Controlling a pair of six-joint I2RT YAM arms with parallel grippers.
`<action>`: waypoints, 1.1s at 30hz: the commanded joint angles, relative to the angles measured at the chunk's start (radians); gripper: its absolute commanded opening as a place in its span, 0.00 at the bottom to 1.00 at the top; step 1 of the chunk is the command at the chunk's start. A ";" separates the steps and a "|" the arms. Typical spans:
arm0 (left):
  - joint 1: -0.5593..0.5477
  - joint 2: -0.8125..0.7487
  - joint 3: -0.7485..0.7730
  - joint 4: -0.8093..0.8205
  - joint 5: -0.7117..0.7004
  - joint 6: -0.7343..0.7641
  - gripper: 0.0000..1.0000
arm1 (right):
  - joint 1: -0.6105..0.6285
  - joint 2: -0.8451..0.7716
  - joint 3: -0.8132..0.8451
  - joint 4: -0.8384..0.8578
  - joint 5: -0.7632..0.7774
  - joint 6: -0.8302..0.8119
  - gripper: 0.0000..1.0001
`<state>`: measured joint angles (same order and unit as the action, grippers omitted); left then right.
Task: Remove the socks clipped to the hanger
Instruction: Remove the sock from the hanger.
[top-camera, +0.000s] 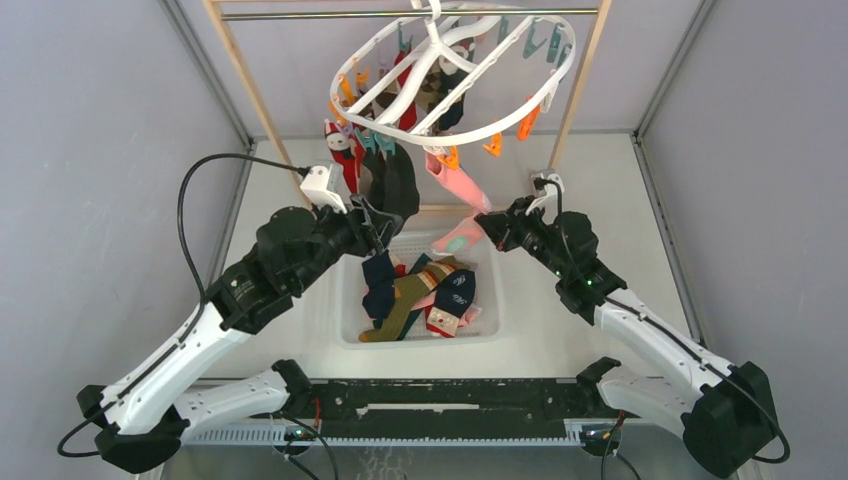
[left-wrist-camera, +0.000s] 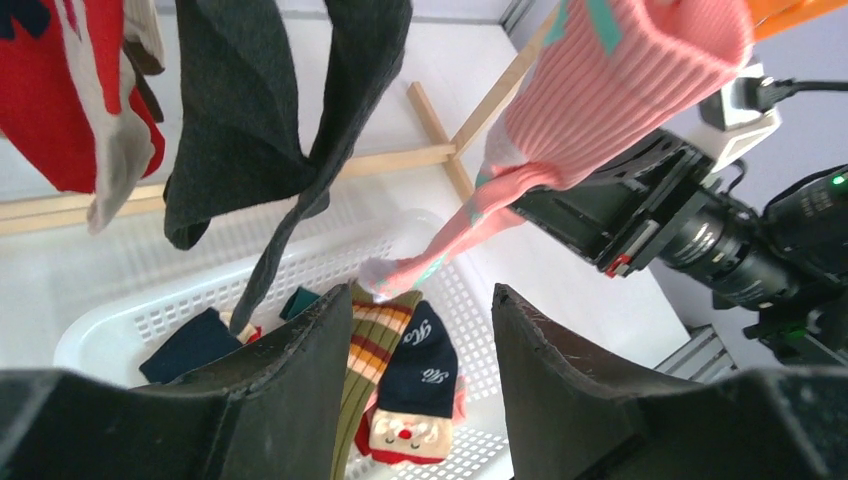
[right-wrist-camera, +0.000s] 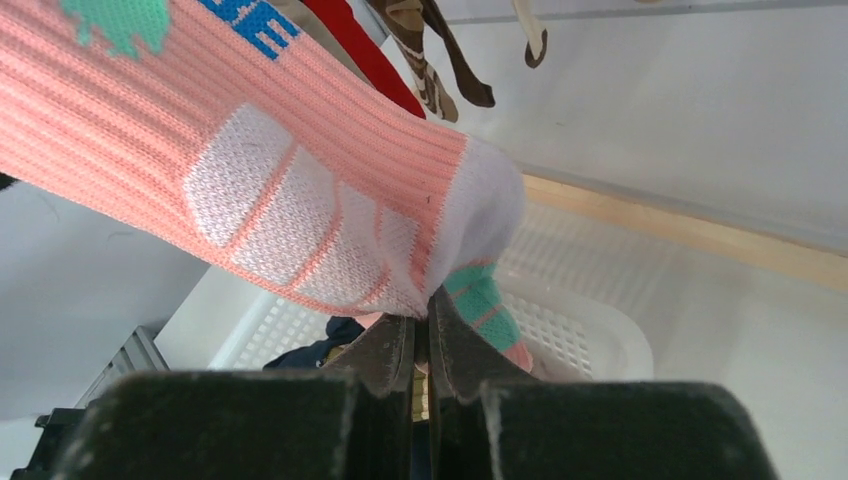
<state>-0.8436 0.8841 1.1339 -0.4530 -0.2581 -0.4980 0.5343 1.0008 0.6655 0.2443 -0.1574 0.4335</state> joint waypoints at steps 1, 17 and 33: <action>-0.014 0.017 0.094 0.070 0.005 0.003 0.58 | -0.028 -0.018 -0.010 0.024 -0.034 0.024 0.08; -0.029 0.080 0.141 0.153 -0.034 0.025 0.58 | 0.124 -0.028 -0.027 0.032 0.089 -0.006 0.08; -0.038 0.012 0.135 0.179 -0.076 0.045 0.58 | 0.429 0.059 0.058 -0.004 0.482 -0.185 0.08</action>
<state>-0.8749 0.9241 1.2179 -0.3340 -0.3115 -0.4850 0.8993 1.0370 0.6510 0.2462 0.1707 0.3378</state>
